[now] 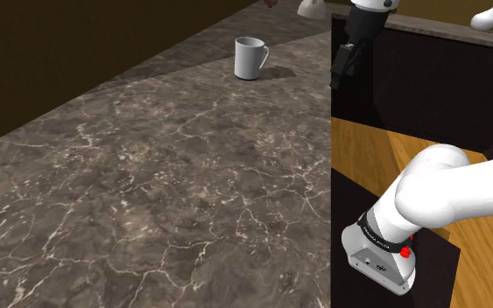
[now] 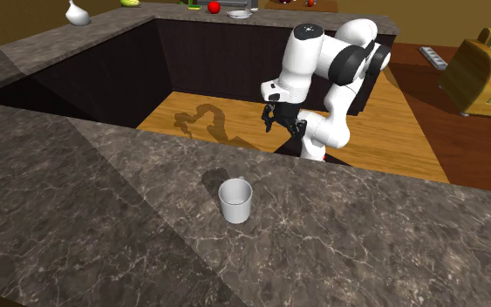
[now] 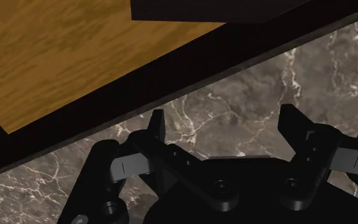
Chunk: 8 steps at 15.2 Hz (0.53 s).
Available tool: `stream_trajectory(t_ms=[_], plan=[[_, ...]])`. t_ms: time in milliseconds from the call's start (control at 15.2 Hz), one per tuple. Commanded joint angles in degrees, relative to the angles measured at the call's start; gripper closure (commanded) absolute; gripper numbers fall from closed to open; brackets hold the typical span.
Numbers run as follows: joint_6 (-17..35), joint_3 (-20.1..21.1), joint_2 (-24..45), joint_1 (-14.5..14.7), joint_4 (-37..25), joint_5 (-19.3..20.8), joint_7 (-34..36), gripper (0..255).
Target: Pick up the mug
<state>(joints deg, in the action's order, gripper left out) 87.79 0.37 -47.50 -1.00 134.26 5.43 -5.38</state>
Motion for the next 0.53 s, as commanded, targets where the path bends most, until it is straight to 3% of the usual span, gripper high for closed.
stream_trajectory(t_ms=[0,462], plan=[[0.0,0.0,0.0,0.0,0.0,0.0,0.0,0],[3.24,3.45,15.78,0.11,-11.9,-2.3,5.62,0]])
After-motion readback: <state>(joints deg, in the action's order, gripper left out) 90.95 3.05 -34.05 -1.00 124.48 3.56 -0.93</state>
